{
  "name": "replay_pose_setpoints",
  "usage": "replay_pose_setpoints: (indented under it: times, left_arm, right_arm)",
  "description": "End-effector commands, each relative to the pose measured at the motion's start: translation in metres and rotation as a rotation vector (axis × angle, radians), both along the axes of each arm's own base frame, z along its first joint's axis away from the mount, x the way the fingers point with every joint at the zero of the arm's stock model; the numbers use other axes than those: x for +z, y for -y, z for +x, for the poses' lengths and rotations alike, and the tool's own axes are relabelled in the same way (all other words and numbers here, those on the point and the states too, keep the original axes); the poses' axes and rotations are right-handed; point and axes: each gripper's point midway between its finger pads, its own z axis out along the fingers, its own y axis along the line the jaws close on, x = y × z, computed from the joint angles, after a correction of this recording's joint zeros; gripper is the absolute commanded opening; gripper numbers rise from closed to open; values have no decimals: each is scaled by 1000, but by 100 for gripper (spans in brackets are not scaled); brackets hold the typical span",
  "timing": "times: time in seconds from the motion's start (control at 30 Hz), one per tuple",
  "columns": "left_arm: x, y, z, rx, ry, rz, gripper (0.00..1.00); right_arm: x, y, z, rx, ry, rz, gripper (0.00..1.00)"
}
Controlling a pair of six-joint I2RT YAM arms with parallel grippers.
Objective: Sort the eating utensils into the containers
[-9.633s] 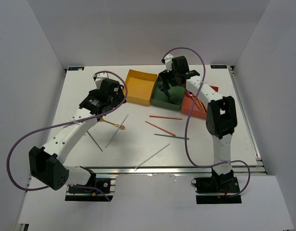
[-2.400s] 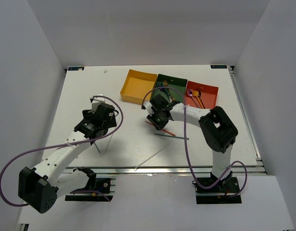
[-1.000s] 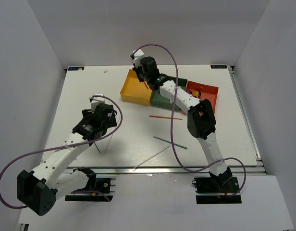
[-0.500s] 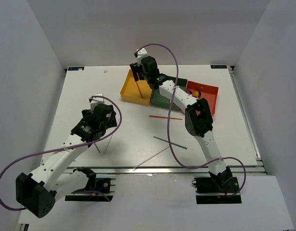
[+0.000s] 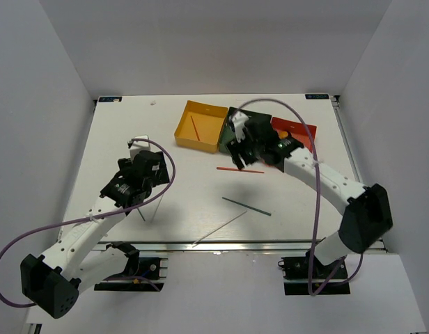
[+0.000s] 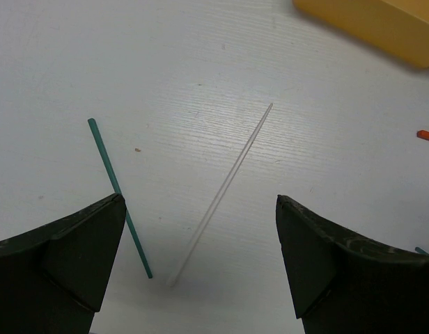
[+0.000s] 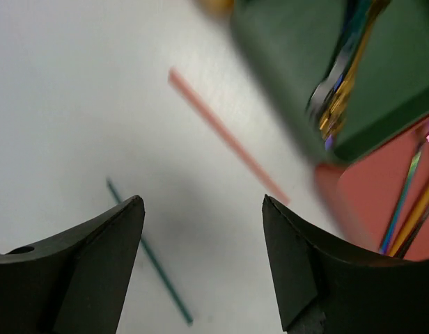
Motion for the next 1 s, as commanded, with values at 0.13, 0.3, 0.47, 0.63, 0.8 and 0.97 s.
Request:
replay_pose_setpoints:
  times: [0.13,0.3,0.47,0.63,0.8,0.97]
  left_arm:
    - [2,5,0,-24,15,-17,98]
    - [2,5,0,-30,19,-23,98]
    - [-2,8,0,-39,5,-21,98]
    - [-2,8,1,-43,2,-21,98]
    - [-3,9,0,-49,-2,-23,98]
    - [-3,10,0,-54,0,-26,98]
  right_arm:
    - [-94,45,-102,103,-346,-140,70]
    - [-118,64,-121,107,-426,-228,67]
    - [-128,66,-136,156,-457,-246,64]
    - [-146,77,-142,137,-493,-311,58]
    - [-160,81,-138,124,-490,-343,54]
    - [-173,84,-137,113,-510,-375,54]
